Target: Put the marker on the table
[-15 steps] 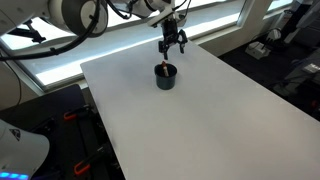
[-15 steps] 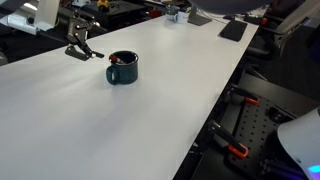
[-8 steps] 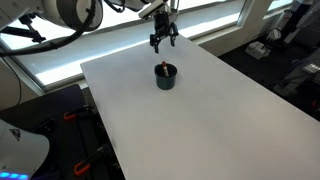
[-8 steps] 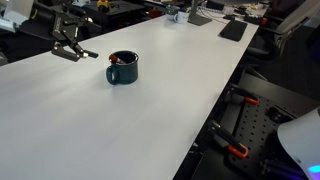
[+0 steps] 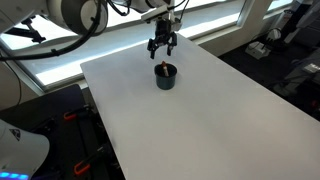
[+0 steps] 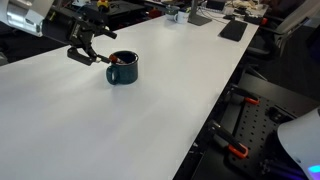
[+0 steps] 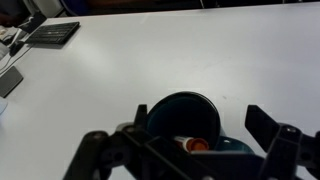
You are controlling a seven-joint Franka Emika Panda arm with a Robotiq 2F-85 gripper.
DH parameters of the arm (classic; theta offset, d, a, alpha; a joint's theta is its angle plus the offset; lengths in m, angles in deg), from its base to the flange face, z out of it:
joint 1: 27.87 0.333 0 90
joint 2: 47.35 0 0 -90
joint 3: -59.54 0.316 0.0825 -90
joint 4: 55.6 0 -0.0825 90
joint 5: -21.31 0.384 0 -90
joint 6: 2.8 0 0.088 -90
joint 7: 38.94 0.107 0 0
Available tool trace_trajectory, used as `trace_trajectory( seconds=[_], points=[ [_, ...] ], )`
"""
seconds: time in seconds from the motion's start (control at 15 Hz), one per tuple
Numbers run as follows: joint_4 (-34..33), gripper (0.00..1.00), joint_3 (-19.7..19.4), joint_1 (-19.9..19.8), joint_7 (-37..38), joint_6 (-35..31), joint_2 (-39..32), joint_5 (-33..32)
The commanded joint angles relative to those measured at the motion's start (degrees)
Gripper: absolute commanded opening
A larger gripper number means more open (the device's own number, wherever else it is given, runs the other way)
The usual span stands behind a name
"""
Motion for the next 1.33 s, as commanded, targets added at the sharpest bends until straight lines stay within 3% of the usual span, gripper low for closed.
trace_trajectory(
  seconds=[0.0,0.73,0.8,0.87,1.27],
  points=[
    [0.90,1.00,0.39,-2.45,1.56,-0.67,-0.17,1.28],
    [-0.26,1.00,-0.77,-2.26,-1.33,-0.99,-2.12,-1.44],
    [-0.23,0.94,-0.79,-2.12,-1.81,-1.20,-2.28,-1.98],
    [-0.31,0.74,-0.64,-2.06,-1.82,-1.14,-2.46,-2.19],
    [-0.41,0.27,-0.39,-1.58,-2.27,-1.40,-3.00,-2.54]
  ],
)
